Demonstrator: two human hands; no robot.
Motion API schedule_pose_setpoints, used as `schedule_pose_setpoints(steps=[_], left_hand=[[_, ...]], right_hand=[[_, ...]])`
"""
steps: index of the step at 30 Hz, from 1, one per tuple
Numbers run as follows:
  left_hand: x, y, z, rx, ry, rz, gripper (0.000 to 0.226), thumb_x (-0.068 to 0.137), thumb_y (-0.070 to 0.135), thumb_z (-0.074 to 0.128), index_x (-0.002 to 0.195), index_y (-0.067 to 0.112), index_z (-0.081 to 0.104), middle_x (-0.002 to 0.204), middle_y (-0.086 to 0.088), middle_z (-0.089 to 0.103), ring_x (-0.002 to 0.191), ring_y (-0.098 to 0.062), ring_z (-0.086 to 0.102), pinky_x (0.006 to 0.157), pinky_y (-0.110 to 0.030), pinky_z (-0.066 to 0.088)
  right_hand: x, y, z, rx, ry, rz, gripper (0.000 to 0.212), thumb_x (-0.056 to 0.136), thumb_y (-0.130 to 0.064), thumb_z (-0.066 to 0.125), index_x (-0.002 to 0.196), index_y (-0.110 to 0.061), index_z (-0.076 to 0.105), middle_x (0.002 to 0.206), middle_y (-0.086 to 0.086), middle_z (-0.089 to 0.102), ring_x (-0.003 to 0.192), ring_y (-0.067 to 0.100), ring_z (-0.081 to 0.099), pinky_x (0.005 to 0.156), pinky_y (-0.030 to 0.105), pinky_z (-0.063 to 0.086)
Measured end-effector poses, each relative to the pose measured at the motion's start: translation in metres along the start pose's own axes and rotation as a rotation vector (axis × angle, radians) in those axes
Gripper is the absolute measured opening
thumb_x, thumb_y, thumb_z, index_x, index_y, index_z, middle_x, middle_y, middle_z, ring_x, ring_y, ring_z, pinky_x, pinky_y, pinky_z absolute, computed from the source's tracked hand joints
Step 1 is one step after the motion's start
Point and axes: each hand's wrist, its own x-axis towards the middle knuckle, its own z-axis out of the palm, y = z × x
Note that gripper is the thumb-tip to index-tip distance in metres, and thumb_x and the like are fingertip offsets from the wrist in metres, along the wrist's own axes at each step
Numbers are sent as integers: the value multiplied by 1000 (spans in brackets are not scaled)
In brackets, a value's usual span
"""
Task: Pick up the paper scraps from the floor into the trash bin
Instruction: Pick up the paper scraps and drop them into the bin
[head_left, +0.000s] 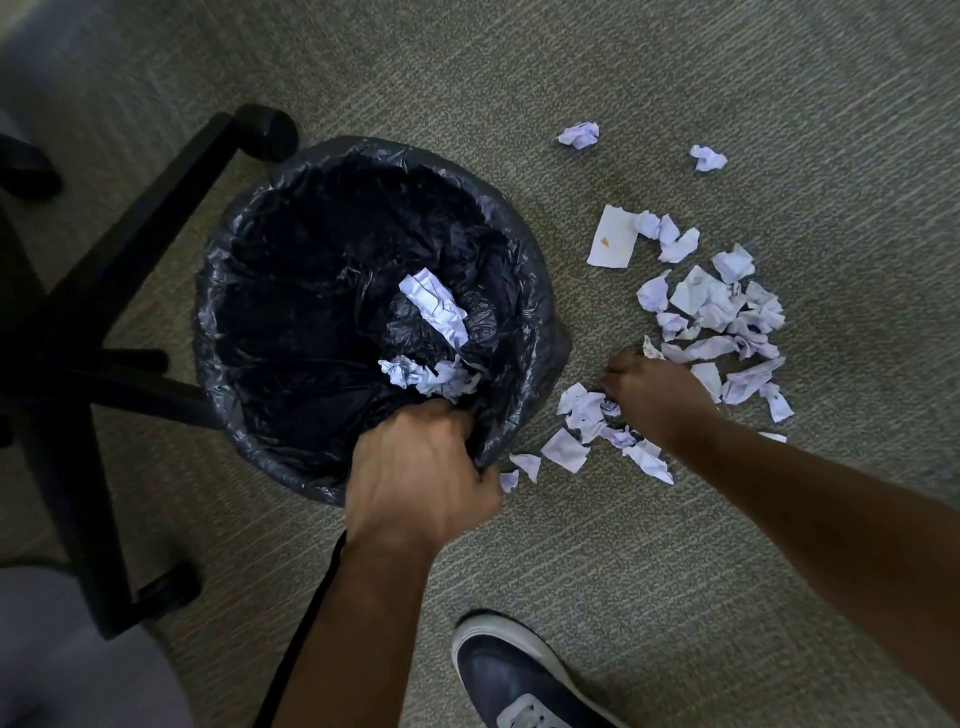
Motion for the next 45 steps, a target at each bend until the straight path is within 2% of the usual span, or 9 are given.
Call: schedule_pose_setpoints(steps=[7,10,16,20,25,35,40,43,45], left_hand=[[0,-2,0,12,-5,29,27,65,49,47,63,23,46,69,6,56,61,-24,58,52,-25,35],[0,-1,-1,31,-14,25,31,67,49,48,67,20,57,70,5,58,62,-24,59,53,-26,37],[1,-1,-2,25,-26,17,31,67,49,44,67,21,56,69,6,57,61,-22,58,53,-25,37],[0,0,-4,22,-33,18,25,66,47,55,65,22,52,70,6,56,62,-22,58,54,-25,33],[0,1,-6,17,-52,9,27,69,49,56,68,25,43,76,6,58,70,-22,60,57,-26,35],[1,1,-7,22,-79,7,32,65,50,49,71,19,57,76,4,59,69,-24,60,55,-27,34],[0,0,-6,-13,-63,5,27,63,48,44,65,22,51,70,6,56,62,-22,58,52,-26,37],[0,0,-6,-28,-59,9,40,62,51,33,68,20,57,69,7,55,60,-22,58,51,-26,40],[1,1,-7,-35,-35,17,43,61,52,33,70,19,60,68,6,57,59,-25,60,51,-27,38]], right_hand=[[-4,4,6,-135,125,-193,17,73,0,52,80,-5,67,79,15,62,61,30,61,51,36,50],[-2,5,6,-46,102,-126,16,68,2,64,81,-6,66,83,15,62,62,29,62,52,35,51],[13,-14,3,304,118,127,22,69,12,68,72,-10,62,79,10,59,61,31,62,51,24,28],[17,-22,1,198,32,167,17,76,6,65,77,-11,67,82,7,63,62,29,65,51,26,28],[9,-31,-5,-28,118,68,22,56,8,75,64,-9,64,68,9,60,42,24,57,43,21,21],[14,-36,-10,-19,-8,82,22,81,-3,45,99,-3,59,93,16,57,78,30,59,66,40,52],[5,-64,-79,843,494,568,5,101,-9,47,99,-9,52,101,5,47,82,12,45,69,21,33],[-3,-89,-150,1001,901,401,5,101,-6,52,97,-4,54,94,8,49,80,15,45,69,17,37],[-6,-106,-184,1011,917,149,3,96,1,59,93,0,60,92,10,51,78,15,48,68,15,39]])
